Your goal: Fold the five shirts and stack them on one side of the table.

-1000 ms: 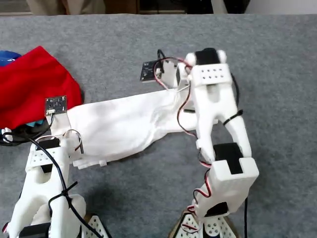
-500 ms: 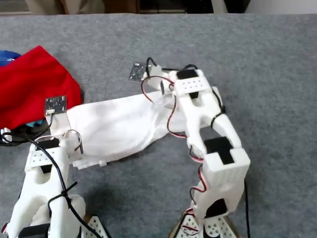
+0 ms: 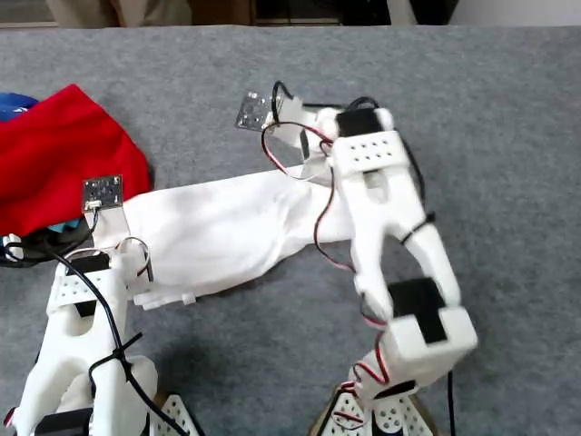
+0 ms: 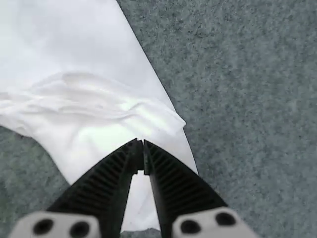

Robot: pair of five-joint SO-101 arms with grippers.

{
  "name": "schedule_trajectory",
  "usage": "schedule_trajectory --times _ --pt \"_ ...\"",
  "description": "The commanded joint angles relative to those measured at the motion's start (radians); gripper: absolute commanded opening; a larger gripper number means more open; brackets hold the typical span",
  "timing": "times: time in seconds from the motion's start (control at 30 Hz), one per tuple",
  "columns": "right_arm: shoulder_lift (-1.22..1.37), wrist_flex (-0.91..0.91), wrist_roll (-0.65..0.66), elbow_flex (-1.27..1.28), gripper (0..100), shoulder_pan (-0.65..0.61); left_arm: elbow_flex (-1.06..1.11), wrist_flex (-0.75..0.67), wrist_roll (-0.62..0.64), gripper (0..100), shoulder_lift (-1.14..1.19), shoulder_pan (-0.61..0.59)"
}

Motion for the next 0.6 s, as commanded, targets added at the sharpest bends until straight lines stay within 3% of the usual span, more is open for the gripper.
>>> schedule_trajectory --times 0.0,0.2,0.3,0.43,0.57 --pt "-0.070 0.035 -0.011 -0.025 0.2 -0.016 0.002 -0.006 0.002 2 -0.021 -0.011" --pt "0.105 -0.161 -0.028 0.067 0.2 -0.012 0.002 -0.005 0.002 2 -0.021 -0.011" --pt "0.251 -0.249 -0.147 0.044 0.2 -0.015 0.002 -0.005 0.002 2 -0.019 -0.005" --pt "0.410 -0.244 -0.247 -0.065 0.2 -0.027 0.002 -0.005 0.002 2 -0.018 -0.005" --pt "0.417 -0.071 -0.296 -0.252 0.2 -0.030 0.002 -0.005 0.002 2 -0.018 -0.005"
